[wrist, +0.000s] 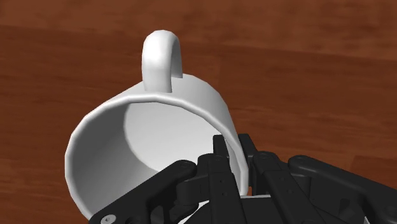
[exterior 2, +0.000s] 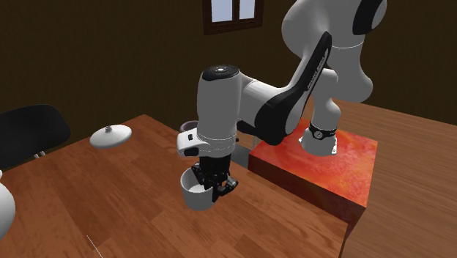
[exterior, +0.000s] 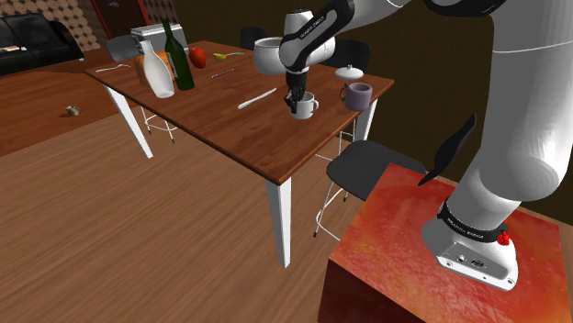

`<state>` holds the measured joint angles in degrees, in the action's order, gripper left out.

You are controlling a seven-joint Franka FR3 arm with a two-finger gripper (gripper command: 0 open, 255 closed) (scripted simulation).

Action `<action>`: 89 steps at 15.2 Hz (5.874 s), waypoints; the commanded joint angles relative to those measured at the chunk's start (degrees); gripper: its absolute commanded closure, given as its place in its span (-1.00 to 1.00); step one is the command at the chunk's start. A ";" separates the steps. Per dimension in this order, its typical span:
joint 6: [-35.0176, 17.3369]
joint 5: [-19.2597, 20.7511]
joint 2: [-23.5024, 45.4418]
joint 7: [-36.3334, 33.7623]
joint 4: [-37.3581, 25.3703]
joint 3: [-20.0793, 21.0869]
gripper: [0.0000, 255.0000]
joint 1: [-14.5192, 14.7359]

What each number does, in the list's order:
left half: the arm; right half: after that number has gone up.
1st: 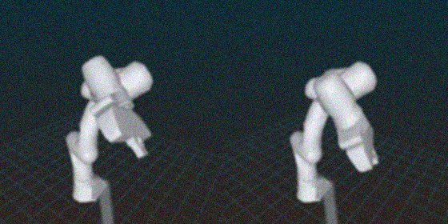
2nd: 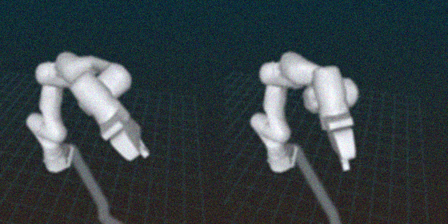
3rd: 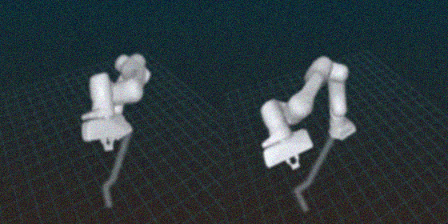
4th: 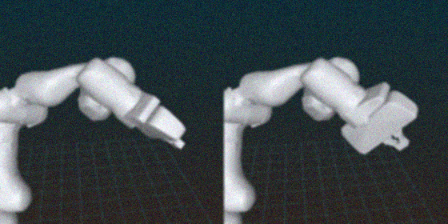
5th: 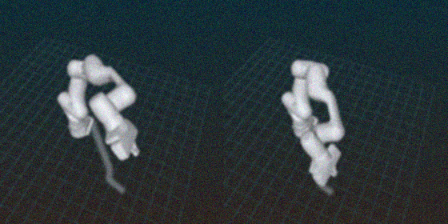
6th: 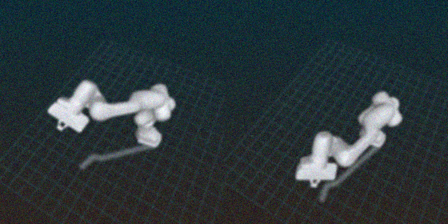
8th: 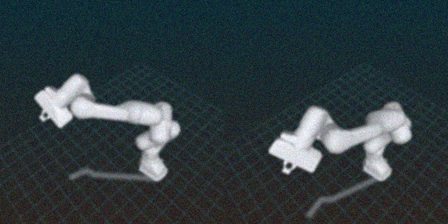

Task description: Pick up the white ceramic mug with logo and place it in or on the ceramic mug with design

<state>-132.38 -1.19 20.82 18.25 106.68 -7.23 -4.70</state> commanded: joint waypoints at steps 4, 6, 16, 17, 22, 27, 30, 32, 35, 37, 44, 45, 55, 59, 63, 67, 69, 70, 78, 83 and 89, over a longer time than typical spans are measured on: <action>2.95 0.27 -1.72 -0.16 -1.25 -0.11 1.00 0.13; 4.26 0.37 -2.42 -0.20 -1.87 -0.15 1.00 0.16; 11.03 0.79 -5.31 -0.33 -5.76 -0.31 1.00 0.29; 11.72 0.82 -5.55 -0.34 -6.22 -0.32 1.00 0.29; 15.24 0.96 -6.54 -0.36 -8.76 -0.37 1.00 0.32; 18.85 1.05 -7.25 -0.35 -11.67 -0.40 1.00 0.32; 21.06 1.08 -7.52 -0.33 -13.61 -0.42 1.00 0.32; 22.13 1.09 -7.63 -0.32 -14.57 -0.43 1.00 0.31; 20.85 1.09 -11.30 2.77 -9.70 -1.66 1.00 -1.45; 20.18 1.12 -13.50 4.91 -6.88 -2.58 1.00 -2.64; 18.75 1.38 -19.66 12.90 0.51 -6.29 1.00 -6.87; 18.65 1.42 -20.34 14.10 1.28 -6.89 1.00 -7.49; 15.37 1.46 -22.84 21.76 6.94 -10.80 1.00 -11.24; 12.37 1.19 -22.09 21.97 9.23 -10.86 1.00 -11.28; 9.38 0.83 -21.14 22.24 11.32 -10.92 1.00 -11.32; 7.50 0.55 -20.45 22.44 12.54 -10.95 1.00 -11.35; 7.50 0.55 -20.44 22.44 12.54 -10.95 1.00 -11.35; 7.50 0.55 -20.44 22.44 12.54 -10.95 1.00 -11.35; 7.50 0.55 -20.44 22.44 12.54 -10.95 -1.00 -11.35; 14.40 1.69 -23.50 21.63 8.54 -10.79 -1.00 -11.23; 14.40 1.69 -23.50 21.63 8.54 -10.79 -1.00 -11.23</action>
<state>-118.00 0.50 -2.67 39.88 115.23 -18.02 -15.93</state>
